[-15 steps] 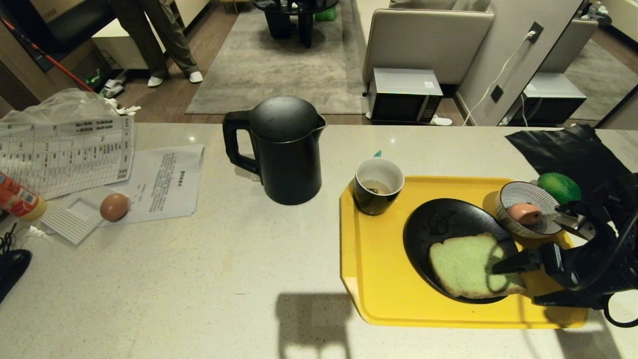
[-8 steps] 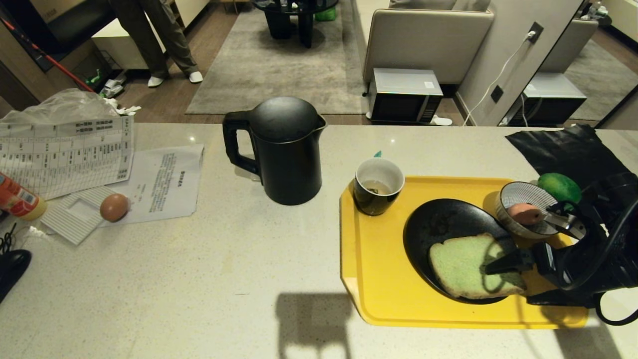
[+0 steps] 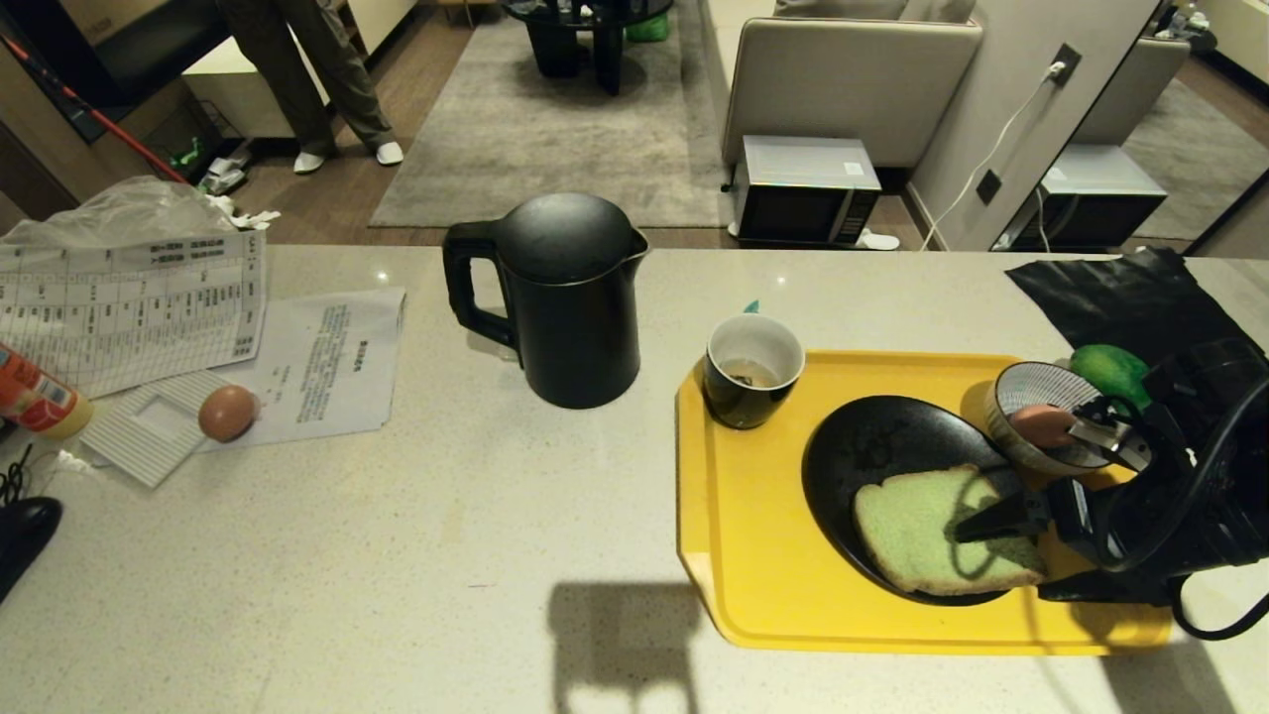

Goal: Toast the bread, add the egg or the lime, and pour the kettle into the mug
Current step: Pick up the bread slice

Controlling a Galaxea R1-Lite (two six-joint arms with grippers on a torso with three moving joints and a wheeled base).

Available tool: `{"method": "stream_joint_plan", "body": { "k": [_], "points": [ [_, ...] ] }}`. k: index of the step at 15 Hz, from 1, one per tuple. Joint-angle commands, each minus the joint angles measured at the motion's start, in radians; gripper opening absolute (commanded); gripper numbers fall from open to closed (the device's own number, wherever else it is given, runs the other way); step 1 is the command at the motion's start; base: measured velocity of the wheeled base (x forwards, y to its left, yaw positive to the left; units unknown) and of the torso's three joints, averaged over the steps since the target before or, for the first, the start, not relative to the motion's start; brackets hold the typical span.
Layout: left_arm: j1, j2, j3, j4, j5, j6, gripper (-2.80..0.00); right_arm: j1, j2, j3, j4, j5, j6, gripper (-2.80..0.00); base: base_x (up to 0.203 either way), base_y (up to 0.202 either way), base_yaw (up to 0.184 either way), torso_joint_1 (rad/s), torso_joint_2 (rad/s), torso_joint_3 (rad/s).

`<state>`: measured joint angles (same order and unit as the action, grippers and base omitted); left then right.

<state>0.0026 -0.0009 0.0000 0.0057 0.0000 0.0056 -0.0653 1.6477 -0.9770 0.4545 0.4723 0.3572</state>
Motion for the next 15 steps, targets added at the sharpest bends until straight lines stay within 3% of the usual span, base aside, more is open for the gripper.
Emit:
{"method": "stream_joint_plan", "body": {
  "k": [1,6,7,15],
  "points": [
    [-0.001,0.000,0.000,0.000,0.000,0.001,-2.80,0.001,0.001,-0.001,0.003,0.003,0.002,0.00,0.000,0.000,0.000,0.000,0.00,0.000],
    [0.000,0.000,0.000,0.000,0.000,0.001,-2.80,0.002,0.001,-0.002,0.003,0.003,0.000,0.00,0.000,0.000,0.000,0.000,0.00,0.000],
    [-0.001,0.000,0.001,0.000,0.000,0.001,-2.80,0.007,0.001,-0.002,0.003,0.003,0.000,-2.80,0.000,0.000,0.000,0.000,0.00,0.000],
    [-0.001,-0.001,0.001,0.000,0.000,0.001,-2.80,0.009,0.001,0.004,0.003,0.003,0.000,-2.80,0.000,0.000,0.000,0.000,0.00,0.000]
  ]
}}
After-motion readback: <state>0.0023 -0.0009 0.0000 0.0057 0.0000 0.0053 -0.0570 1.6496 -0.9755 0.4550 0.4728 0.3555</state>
